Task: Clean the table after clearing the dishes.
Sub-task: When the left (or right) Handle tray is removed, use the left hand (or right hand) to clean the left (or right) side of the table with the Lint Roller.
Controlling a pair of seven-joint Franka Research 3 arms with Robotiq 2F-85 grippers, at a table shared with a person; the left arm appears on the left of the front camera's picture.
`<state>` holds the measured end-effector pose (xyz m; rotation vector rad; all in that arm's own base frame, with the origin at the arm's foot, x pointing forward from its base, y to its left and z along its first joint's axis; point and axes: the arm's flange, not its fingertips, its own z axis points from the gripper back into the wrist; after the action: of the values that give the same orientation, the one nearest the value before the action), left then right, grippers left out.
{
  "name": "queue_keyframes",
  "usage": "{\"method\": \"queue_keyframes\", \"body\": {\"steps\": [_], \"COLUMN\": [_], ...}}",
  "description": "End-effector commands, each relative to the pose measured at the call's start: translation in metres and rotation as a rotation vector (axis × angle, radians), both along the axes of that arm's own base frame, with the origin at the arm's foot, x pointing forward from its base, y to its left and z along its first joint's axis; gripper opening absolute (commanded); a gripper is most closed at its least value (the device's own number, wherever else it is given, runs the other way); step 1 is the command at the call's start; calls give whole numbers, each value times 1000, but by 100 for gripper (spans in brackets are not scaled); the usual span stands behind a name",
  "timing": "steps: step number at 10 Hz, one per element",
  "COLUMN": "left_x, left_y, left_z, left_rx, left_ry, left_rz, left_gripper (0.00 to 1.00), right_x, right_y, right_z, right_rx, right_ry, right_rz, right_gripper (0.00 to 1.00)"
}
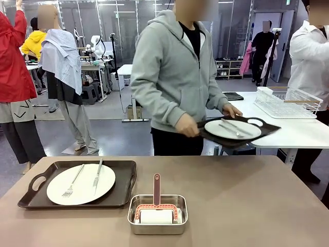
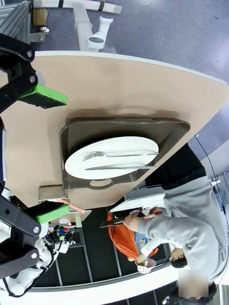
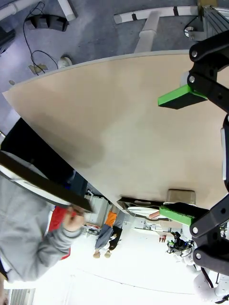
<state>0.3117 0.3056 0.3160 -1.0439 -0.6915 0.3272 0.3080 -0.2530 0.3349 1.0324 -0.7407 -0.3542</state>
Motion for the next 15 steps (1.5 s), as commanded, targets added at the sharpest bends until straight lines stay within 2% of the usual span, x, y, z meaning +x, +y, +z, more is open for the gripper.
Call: {"method": "queue_keyframes", "body": {"steps": [1, 2, 4, 6, 8, 9, 10, 11, 13, 15], "left_x": [-4, -4, -4, -4, -4, -4, -4, -4, -4, -4], "left_y": [1, 1, 1, 1, 1, 1, 1, 1, 1, 1], "left_z": [-1, -1, -1, -1, -1, -1, -1, -1, -1, -1], "left_rx": [2, 2, 2, 2, 2, 2, 2, 2, 2, 2], "left_ry": [5, 5, 5, 5, 5, 5, 5, 5, 5, 5], "left_rz": [-2, -2, -2, -2, -2, -2, -2, -2, -2, -2], "left_gripper": [100, 100, 100, 100, 100, 100, 100, 100, 100, 100], "right_x": [0, 0, 24, 65, 102, 111, 123, 126, 118, 108], "right_y": [0, 0, 19, 59, 130, 160, 220, 262, 327, 367], "right_z": [1, 0, 57, 121, 169, 180, 191, 193, 189, 181], "right_rx": [7, 0, -223, -421, -596, -646, -743, -816, -877, -944], "right_ry": [-10, 0, -192, -299, -365, -384, -427, -447, -493, -540], "right_rz": [-1, 0, 170, 339, 529, 593, 724, 806, 932, 1000], "right_gripper": [100, 100, 100, 100, 100, 100, 100, 100, 100, 100]}}
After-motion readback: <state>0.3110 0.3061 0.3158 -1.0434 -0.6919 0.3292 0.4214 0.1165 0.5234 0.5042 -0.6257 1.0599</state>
